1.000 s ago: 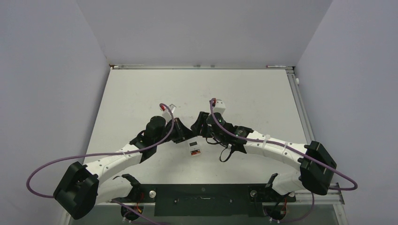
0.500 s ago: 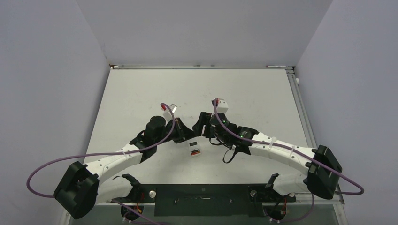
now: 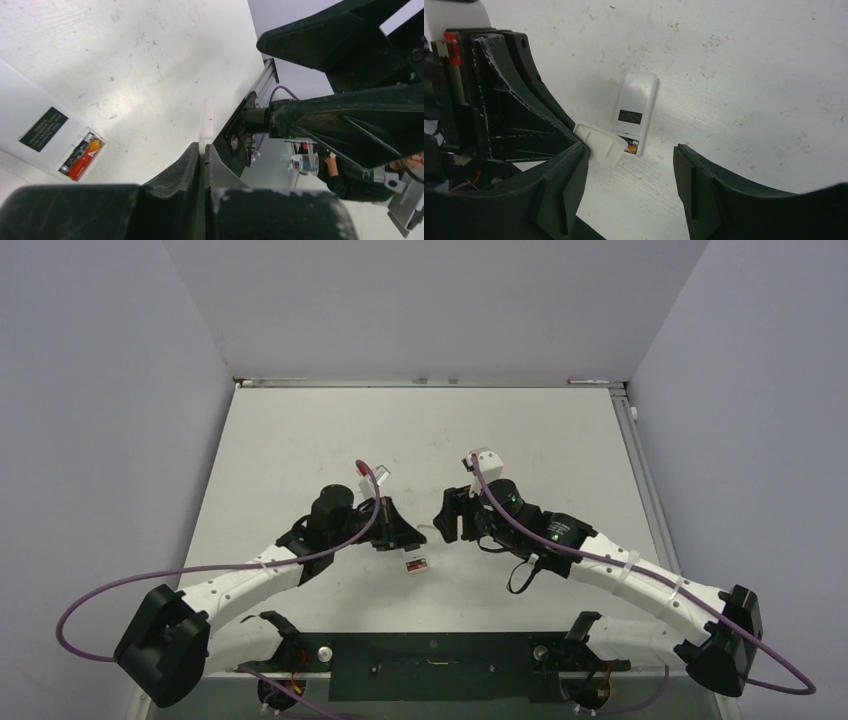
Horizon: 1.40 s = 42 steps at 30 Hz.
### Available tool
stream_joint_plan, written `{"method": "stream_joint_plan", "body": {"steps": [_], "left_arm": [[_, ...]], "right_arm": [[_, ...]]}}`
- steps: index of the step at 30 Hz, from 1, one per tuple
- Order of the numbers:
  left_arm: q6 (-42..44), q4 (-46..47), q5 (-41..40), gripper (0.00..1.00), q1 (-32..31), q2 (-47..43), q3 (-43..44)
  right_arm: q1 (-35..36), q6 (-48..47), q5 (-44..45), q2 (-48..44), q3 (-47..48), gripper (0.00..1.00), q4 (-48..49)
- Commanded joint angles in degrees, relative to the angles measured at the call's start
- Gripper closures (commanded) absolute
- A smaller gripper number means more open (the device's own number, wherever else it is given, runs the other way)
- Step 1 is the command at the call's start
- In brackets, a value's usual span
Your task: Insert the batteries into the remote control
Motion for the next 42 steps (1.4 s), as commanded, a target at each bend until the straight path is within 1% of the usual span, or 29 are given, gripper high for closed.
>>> {"method": "stream_joint_plan", "body": {"steps": [1, 4, 9, 14, 17, 20, 22, 26, 31, 34, 36, 40, 42], "left_arm": [[3.3, -1.2, 8.8, 1.0, 0.4, -0.2, 4.3], [3.0, -1.5, 12.6, 1.0, 0.6, -0.8, 5.1], [1.0, -1.1, 17.3, 1.0, 1.3, -3.1, 5.0], [-4.9, 5.1, 22.9, 1.0, 3.1, -4.1, 2.4], [-9.4, 9.7, 26.9, 1.0, 5.5, -5.0, -0.8], [-14.2, 14.6, 30.1, 1.0, 8.4, -6.0, -3.7], [-16.3, 16.3, 31.6, 1.0, 9.5, -6.5, -4.7], [-20.1, 20.4, 33.4, 1.0, 10.0, -6.6, -6.3], [-29.0, 30.6, 35.3, 1.0, 10.3, -4.8, -9.2], [-31.7, 33.9, 35.8, 1.0, 10.4, -3.9, -10.2], [-33.2, 35.6, 35.9, 1.0, 10.4, -3.4, -10.6], [-38.0, 40.6, 36.0, 1.0, 10.4, -2.4, -11.5], [-40.8, 43.4, 35.7, 1.0, 10.4, -2.1, -11.9]], "right_arm": [[-0.6, -9.4, -4.0, -4.8, 3.1, 0.38, -7.4], [-0.6, -11.9, -4.7, -7.5, 3.6, 0.39, -9.9], [-0.6, -16.2, -10.5, -10.9, 5.7, 0.39, -13.7], [-0.5, -21.4, -15.7, -13.6, 7.9, 0.4, -15.4], [-0.4, -25.3, -19.2, -15.0, 8.3, 0.41, -15.0], [0.1, -33.0, -22.9, -16.4, 7.4, 0.43, -13.8], [0.6, -38.4, -26.8, -17.0, 7.1, 0.44, -13.3], [1.5, -49.9, -33.6, -17.3, 6.7, 0.44, -13.6], [4.0, -63.9, -37.8, -17.4, 5.6, 0.43, -13.7], [6.5, -70.6, -37.6, -16.8, 5.2, 0.44, -13.3], [9.0, -73.6, -35.4, -16.6, 4.9, 0.45, -12.2], [15.7, -78.3, -26.9, -15.5, 3.9, 0.46, -10.8], [20.8, -81.0, -21.3, -14.7, 3.3, 0.48, -10.1]]}}
